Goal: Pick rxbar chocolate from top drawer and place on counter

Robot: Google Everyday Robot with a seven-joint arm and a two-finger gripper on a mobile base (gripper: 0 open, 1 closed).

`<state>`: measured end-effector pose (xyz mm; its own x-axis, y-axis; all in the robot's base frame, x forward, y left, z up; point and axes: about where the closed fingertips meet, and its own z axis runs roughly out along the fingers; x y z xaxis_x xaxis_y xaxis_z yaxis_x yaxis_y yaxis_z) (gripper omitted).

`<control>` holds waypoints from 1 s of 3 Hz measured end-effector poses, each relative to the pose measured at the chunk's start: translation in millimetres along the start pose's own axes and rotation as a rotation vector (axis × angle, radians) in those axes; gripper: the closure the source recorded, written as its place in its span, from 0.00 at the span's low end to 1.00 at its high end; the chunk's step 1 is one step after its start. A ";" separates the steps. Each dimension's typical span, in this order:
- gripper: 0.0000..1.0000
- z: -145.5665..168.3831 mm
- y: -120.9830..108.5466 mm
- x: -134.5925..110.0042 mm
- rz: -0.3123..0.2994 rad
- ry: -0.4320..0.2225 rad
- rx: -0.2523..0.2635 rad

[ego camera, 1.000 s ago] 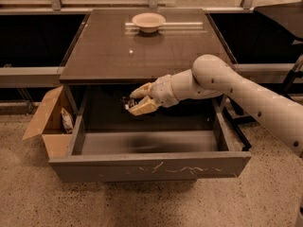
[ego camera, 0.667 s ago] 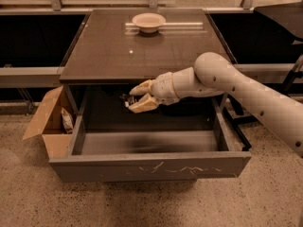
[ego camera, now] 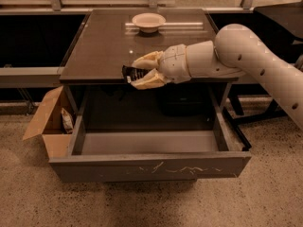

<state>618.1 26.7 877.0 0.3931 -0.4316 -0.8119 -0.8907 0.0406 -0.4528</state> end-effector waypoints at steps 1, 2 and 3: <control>1.00 -29.8 -24.1 -25.0 -0.072 0.012 0.069; 1.00 -54.8 -56.8 -23.5 -0.076 0.005 0.128; 1.00 -72.4 -83.7 -11.1 -0.051 -0.012 0.177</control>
Offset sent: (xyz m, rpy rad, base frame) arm 0.0484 -0.0687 0.0884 0.0462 -0.1596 -0.1246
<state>671.8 -37.2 950.6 0.4405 -0.4261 -0.7902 -0.8159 0.1771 -0.5504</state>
